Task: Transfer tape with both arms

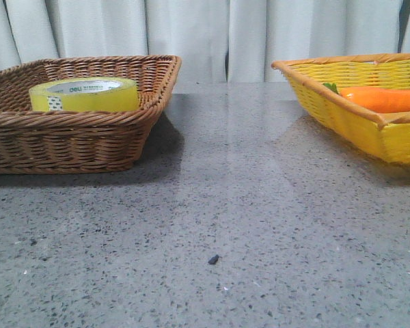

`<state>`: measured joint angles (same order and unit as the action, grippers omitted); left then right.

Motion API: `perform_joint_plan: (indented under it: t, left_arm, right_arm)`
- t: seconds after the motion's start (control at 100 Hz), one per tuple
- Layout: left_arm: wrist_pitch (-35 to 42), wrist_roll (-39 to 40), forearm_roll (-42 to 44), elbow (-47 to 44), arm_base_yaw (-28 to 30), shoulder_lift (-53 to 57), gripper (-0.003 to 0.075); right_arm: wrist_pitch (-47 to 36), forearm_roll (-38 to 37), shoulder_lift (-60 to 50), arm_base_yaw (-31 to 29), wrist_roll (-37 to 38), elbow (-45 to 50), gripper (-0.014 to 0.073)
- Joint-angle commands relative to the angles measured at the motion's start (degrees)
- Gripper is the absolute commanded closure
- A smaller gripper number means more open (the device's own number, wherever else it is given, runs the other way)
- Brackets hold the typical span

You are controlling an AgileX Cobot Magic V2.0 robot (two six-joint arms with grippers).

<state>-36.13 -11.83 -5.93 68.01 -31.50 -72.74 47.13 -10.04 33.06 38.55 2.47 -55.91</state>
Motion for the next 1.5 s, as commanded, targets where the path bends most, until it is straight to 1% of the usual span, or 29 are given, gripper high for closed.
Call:
perform_joint_plan:
  t: [0.0,0.24,0.34,0.44,0.57,0.76,0.95,1.07,1.15,1.22,1.49]
  left_arm:
    - [3.33,0.47,-1.08,-0.71,-1.06,6.43,0.0741]
    - [11.84,0.47,-2.87,-14.61,-1.40,23.44,0.0741]
    - [14.96,0.47,-3.35,-20.58,-1.40,30.78,0.0741]
    - [17.63,0.47,-5.59,-26.50,-1.40,38.88,0.0741]
    - [18.21,0.47,-7.73,-33.58,-1.40,48.47,0.0741]
    - [18.21,0.47,-8.37,-42.58,-1.40,62.39,0.0741]
    - [18.42,0.47,-8.43,-49.05,-1.40,74.98,0.0741]
    - [18.36,0.47,-8.55,-50.50,-1.40,73.67,0.0741]
    - [18.36,0.47,-8.55,-50.84,-1.40,73.78,0.0741]
    - [18.49,0.47,-8.55,-50.84,-1.40,73.78,0.0741]
    - [18.49,0.47,-8.55,-50.88,-1.40,73.78,0.0741]
  right_arm:
    - [-9.67,-3.12,-2.87,-0.19,0.53,0.85,0.0668]
    - [-20.77,-8.18,-11.06,-0.19,0.53,9.30,0.0668]
    - [-23.95,-8.25,-12.97,-0.19,0.53,12.71,0.0668]
    - [-26.95,-8.25,-14.64,-0.19,0.63,16.03,0.0668]
    - [-32.57,-8.25,-17.16,-0.19,0.63,20.74,0.0668]
    - [-37.53,-8.25,-20.79,-0.19,0.63,28.51,0.0668]
    - [-38.40,-8.77,-25.07,-0.19,0.63,34.16,0.0668]
    - [-38.40,-10.03,-27.88,-0.42,0.63,35.98,0.0668]
    - [-36.67,-11.99,-29.30,-0.40,0.63,36.36,0.0668]
    - [-35.32,-12.01,-29.92,-0.40,0.63,36.36,0.0668]
    - [-35.34,-12.01,-29.92,-0.40,0.63,36.36,0.0668]
